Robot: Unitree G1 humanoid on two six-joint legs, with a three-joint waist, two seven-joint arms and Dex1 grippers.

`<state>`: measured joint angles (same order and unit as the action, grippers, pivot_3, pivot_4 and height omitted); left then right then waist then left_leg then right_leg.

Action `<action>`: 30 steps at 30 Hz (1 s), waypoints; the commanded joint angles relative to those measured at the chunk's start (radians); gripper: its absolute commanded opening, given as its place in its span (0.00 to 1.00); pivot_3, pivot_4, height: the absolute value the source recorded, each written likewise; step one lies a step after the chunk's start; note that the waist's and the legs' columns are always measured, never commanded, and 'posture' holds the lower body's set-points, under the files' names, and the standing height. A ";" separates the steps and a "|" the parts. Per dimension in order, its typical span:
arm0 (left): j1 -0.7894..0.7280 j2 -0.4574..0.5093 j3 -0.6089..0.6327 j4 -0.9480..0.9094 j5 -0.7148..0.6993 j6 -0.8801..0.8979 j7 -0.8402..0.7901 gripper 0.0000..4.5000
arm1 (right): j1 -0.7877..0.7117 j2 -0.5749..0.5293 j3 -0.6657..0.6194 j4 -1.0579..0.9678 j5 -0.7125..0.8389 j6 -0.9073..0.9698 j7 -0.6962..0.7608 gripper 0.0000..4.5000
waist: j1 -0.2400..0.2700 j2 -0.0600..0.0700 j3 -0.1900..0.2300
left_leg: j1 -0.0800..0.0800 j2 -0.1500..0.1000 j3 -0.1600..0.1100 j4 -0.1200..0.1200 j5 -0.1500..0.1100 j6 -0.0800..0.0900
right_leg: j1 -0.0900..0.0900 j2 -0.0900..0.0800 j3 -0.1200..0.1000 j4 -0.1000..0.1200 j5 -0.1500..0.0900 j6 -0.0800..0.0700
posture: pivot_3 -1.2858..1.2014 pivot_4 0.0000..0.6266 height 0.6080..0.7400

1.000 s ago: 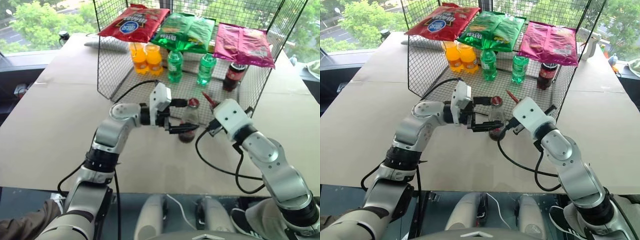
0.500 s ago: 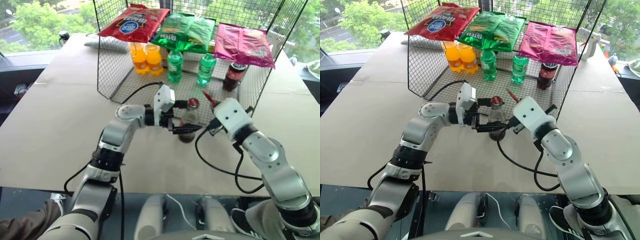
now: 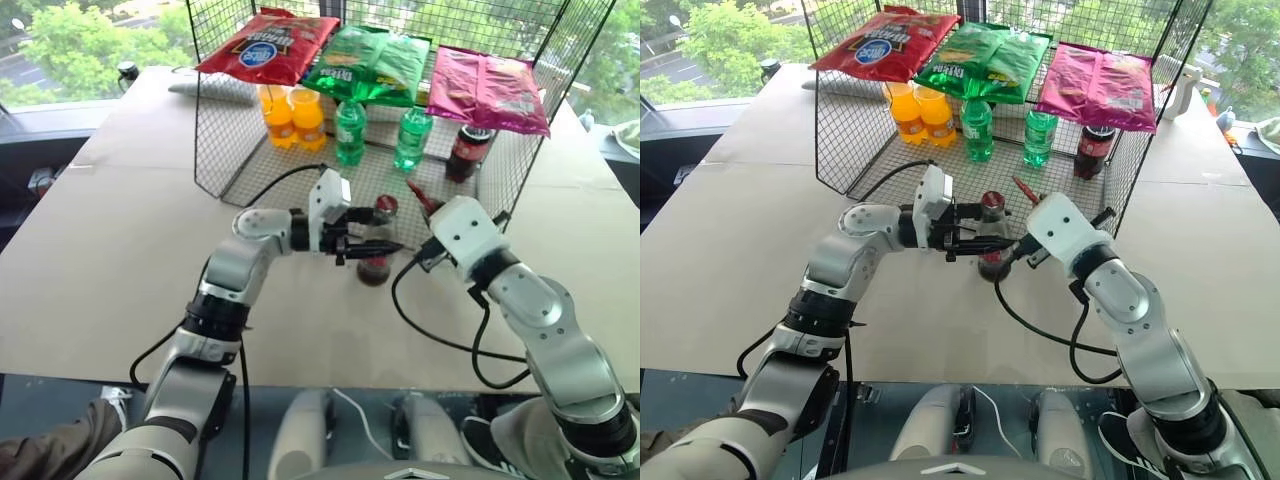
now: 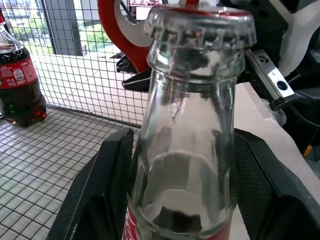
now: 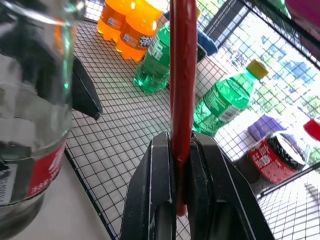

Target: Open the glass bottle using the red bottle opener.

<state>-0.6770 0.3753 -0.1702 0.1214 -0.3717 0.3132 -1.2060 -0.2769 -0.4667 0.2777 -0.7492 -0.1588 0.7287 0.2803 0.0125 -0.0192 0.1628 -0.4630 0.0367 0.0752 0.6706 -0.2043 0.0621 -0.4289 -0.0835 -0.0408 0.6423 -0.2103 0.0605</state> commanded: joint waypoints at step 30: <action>-0.106 -0.019 0.007 0.047 0.011 0.002 -0.005 0.50 | -0.016 0.033 0.273 0.041 -0.550 -0.039 0.057 0.00 | 0.001 0.000 0.000 | 0.000 0.000 0.000 0.002 0.000 0.000 | 0.001 0.000 0.000 0.000 0.000 0.000 | 0.52 0.24 1.00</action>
<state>-0.7334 0.3648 -0.1773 0.1859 -0.3568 0.3278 -1.2241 -0.3029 -0.4348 0.5134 -0.7233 -0.6792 0.6988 0.3051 0.0132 -0.0192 0.1625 -0.4630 0.0366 0.0749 0.6723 -0.2040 0.0616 -0.4282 -0.0835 -0.0414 0.6427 -0.2104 0.0606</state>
